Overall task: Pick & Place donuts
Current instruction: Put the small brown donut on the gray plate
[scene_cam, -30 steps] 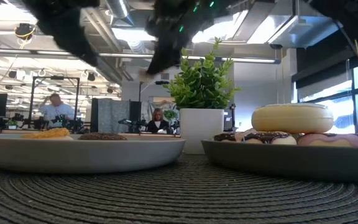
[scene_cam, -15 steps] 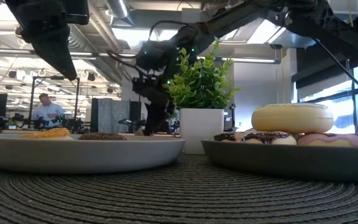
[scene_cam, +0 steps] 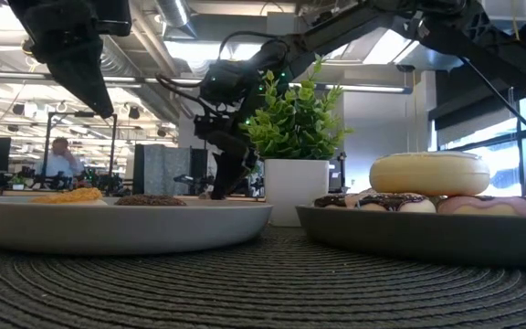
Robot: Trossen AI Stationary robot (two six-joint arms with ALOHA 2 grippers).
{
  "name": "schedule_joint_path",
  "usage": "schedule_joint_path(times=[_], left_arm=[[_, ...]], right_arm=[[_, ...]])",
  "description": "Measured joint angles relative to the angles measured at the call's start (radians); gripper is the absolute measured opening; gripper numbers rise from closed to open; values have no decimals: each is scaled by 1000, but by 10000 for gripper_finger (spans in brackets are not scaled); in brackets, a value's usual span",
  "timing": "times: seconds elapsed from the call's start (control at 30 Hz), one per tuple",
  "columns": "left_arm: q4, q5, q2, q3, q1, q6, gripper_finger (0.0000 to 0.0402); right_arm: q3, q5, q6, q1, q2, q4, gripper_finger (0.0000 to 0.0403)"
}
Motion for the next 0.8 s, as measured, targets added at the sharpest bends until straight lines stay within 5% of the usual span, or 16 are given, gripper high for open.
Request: schedule_joint_path(times=[0.17, 0.43, 0.8], left_arm=[[1, -1, 0, 0, 0, 0, 152], [2, -8, 0, 0, 0, -8, 148], [3, -142, 0, 0, 0, -8, 149]], right_arm=[[0, 0, 0, 1, 0, -3, 49], [0, 0, 29, 2, 0, 17, 138], [74, 10, 57, 2, -42, -96, 194]])
